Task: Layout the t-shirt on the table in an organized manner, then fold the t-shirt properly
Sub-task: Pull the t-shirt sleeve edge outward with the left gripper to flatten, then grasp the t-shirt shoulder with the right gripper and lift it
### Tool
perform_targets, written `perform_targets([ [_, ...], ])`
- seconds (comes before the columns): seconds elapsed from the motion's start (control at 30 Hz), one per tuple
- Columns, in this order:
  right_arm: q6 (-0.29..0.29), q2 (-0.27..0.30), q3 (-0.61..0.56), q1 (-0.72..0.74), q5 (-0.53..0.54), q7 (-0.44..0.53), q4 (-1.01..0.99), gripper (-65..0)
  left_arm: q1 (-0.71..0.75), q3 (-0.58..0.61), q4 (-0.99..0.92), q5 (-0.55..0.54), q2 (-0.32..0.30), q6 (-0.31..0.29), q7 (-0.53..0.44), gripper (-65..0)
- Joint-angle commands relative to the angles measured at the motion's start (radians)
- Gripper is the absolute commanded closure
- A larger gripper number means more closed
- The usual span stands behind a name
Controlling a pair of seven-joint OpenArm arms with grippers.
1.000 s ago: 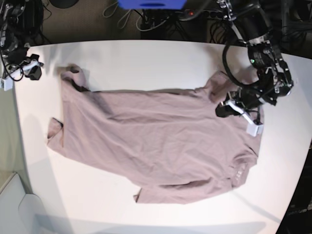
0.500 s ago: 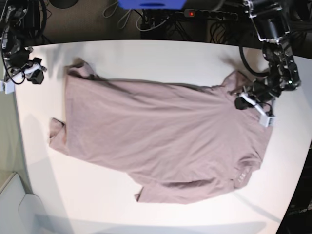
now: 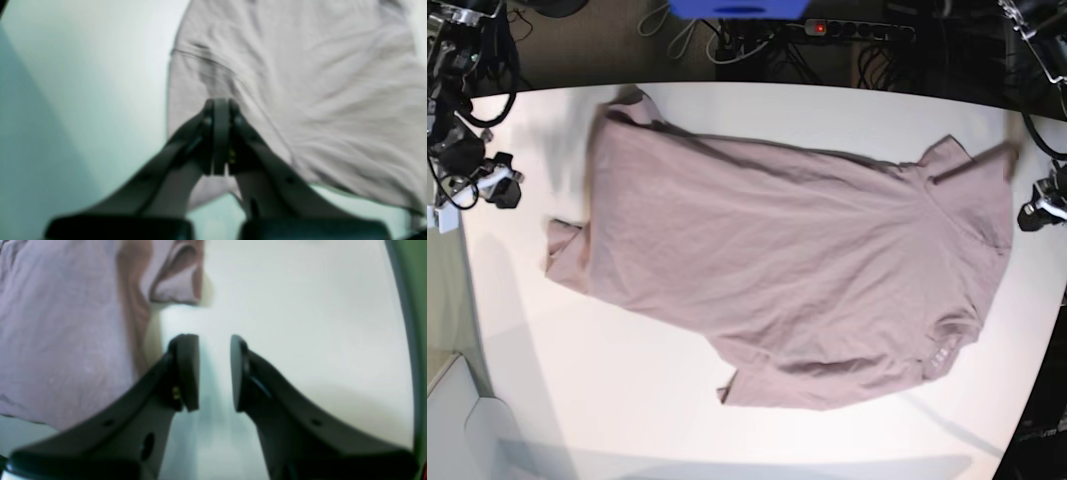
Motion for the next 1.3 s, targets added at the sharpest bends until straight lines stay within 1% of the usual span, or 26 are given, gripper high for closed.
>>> perform_targets([
  [0.0, 0.011, 0.022, -0.015, 0.025, 0.019, 0.022, 0.029, -17.0, -0.024, -0.002, 0.04, -0.054, 0.004, -0.005, -0.013, -0.4],
  [0.07, 0.011, 0.036, -0.061, 0.061, 0.014, 0.022, 0.032, -17.0, -0.028, 0.0, 0.079, -0.068, 0.068, 0.004, -0.01, -0.4],
  [0.17, 0.011, 0.058, -0.128, 0.097, 0.014, 0.025, 0.014, -17.0, -0.03, 0.001, 0.125, -0.017, 0.177, 0.006, -0.014, -0.4],
  [0.23, 0.011, 0.061, -0.17, 0.123, 0.012, 0.028, -0.014, -17.0, -0.045, 0.003, 0.139, 0.061, 0.244, 0.006, -0.014, -0.4],
  [0.3, 0.011, 0.071, -0.204, 0.169, 0.012, 0.029, -0.057, -17.0, -0.062, 0.003, 0.139, 0.166, 0.3, 0.001, -0.013, -0.4],
  [0.4, 0.011, 0.093, -0.253, 0.216, 0.012, 0.029, -0.113, -17.3, -0.076, 0.001, 0.135, 0.325, 0.338, -0.002, -0.016, -0.4],
  [0.47, 0.011, 0.097, -0.273, 0.243, 0.012, 0.029, -0.141, -17.4, -0.079, -0.002, 0.135, 0.405, 0.343, -0.003, -0.022, -0.4],
  [0.6, 0.011, 0.097, -0.326, 0.269, 0.012, 0.029, -0.164, -17.4, -0.053, 0.0, 0.133, 0.509, 0.333, -0.003, -0.123, -0.4],
  [0.67, 0.011, 0.096, -0.369, 0.266, 0.012, 0.029, -0.164, -17.4, -0.036, 0.0, 0.132, 0.534, 0.303, -0.003, -0.169, -0.4],
  [0.77, 0.011, 0.093, -0.446, 0.249, 0.012, 0.029, -0.166, -17.3, -0.03, -0.003, 0.086, 0.525, 0.263, -0.003, -0.183, -0.4],
  [0.83, 0.011, 0.071, -0.488, 0.236, 0.012, 0.031, -0.166, -17.2, -0.031, -0.003, 0.049, 0.502, 0.229, -0.005, -0.184, -0.4],
  [0.93, 0.006, 0.051, -0.504, 0.207, 0.011, 0.037, -0.166, -17.2, -0.027, -0.005, 0.029, 0.439, 0.201, -0.005, -0.183, -0.4],
  [1.0, 0.005, 0.047, -0.498, 0.178, 0.011, 0.077, -0.166, -17.4, -0.027, -0.005, 0.029, 0.413, 0.191, -0.005, -0.181, -0.4],
  [1.07, 0.003, 0.055, -0.498, 0.152, 0.011, 0.125, -0.166, -17.4, -0.027, -0.005, 0.027, 0.411, 0.186, -0.005, -0.18, -0.4],
  [1.13, 0.003, 0.074, -0.481, 0.132, 0.011, 0.16, -0.166, -17.4, -0.027, -0.005, 0.023, 0.413, 0.185, -0.005, -0.184, -0.4],
  [1.2, 0.002, 0.079, -0.449, 0.124, 0.011, 0.174, -0.166, -17.5, -0.031, -0.005, 0.021, 0.416, 0.185, -0.005, -0.189, -0.4],
  [1.27, -0.023, 0.081, -0.417, 0.124, 0.011, 0.174, -0.167, -17.6, -0.034, -0.003, 0.021, 0.416, 0.183, -0.005, -0.189, -0.4],
])
